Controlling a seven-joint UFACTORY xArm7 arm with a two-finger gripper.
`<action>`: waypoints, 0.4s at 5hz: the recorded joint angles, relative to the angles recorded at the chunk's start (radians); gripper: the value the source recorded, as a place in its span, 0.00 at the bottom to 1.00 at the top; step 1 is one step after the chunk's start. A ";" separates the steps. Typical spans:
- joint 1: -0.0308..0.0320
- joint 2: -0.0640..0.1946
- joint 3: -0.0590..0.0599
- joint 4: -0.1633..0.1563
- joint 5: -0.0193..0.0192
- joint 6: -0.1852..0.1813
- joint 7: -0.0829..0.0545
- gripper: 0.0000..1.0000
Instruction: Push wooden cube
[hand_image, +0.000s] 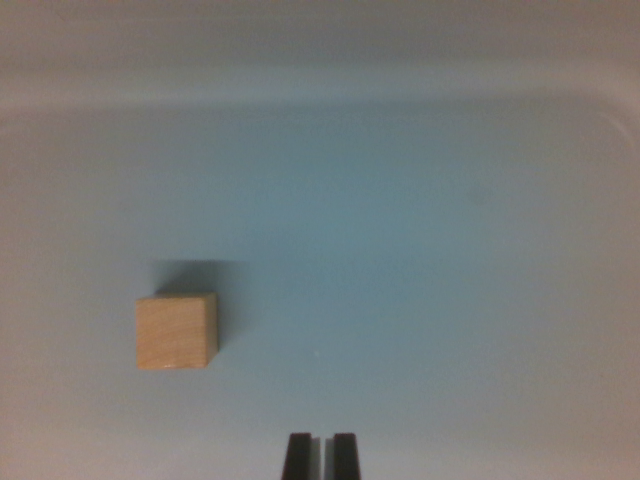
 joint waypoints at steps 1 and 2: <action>0.0000 0.000 0.000 0.000 0.0000 0.000 0.000 0.00; 0.0063 0.011 0.005 -0.037 -0.0004 -0.041 0.006 0.00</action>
